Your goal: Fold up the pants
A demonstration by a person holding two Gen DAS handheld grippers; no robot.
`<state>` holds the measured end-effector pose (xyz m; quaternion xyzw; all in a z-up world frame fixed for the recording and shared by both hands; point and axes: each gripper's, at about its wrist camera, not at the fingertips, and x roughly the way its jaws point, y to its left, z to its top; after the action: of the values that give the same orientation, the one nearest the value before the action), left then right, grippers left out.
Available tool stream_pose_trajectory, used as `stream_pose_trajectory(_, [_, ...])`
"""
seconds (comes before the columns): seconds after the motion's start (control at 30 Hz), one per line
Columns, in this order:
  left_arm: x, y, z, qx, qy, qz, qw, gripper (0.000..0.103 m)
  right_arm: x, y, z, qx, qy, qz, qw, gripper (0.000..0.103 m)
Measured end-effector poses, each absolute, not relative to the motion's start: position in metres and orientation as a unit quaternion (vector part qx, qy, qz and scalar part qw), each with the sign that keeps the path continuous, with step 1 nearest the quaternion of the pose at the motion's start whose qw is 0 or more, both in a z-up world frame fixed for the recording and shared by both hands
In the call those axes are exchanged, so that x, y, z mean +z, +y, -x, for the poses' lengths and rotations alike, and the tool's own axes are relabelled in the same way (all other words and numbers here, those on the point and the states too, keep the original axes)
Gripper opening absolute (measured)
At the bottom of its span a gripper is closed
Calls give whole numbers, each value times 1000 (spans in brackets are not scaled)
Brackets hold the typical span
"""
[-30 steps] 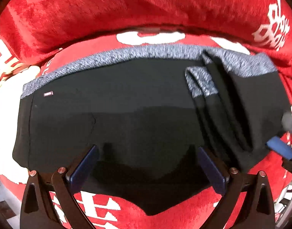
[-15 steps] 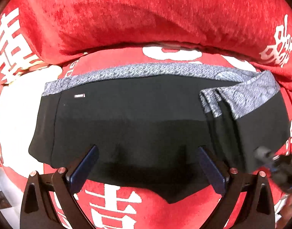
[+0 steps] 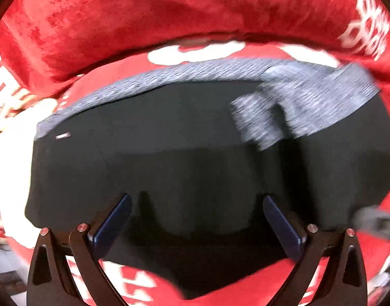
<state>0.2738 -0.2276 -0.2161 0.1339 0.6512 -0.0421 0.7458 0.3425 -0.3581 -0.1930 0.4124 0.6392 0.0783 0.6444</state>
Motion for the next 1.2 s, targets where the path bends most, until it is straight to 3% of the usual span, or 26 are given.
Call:
stream_pose_trajectory(0.07, [-219,-217,-271,-49,655,-107,746,103,-174,-354,-346,79,639,-361,675,30])
stream_pose_trajectory(0.27, [-207,-195,-265,-34,661,-54,748,103,-137,-340,-373,91,624,-247,736,34])
stream_pose_trajectory(0.53, [-198,-172,-288,-25,653,-46,755,103,-171,-357,-343,89,620,-409,664,36])
stream_pose_trajectory(0.67, [-197,-169,-288,-20,656,-39,754,103,-196,-371,-341,55,575,-510,638,56])
stream_pose_trajectory(0.77, [-195,-172,-287,-26,656,-45,753,103,-215,-380,-341,36,544,-565,620,56])
stream_pose_trajectory(0.8, [-195,-173,-287,-28,657,-46,752,103,-222,-383,-341,26,533,-584,612,49])
stream_pose_trajectory(0.83, [-195,-173,-288,-30,658,-48,751,103,-228,-386,-342,20,528,-596,605,33])
stream_pose_trajectory(0.87, [-194,-174,-289,-30,658,-50,751,103,-232,-389,-342,6,534,-596,600,5])
stream_pose_trajectory(1.07, [-165,-185,-297,-26,636,-19,771,103,-215,-364,-331,38,592,-507,626,4])
stream_pose_trajectory(1.2, [-163,-222,-309,-41,629,-35,775,103,-237,-361,-325,28,592,-538,599,4])
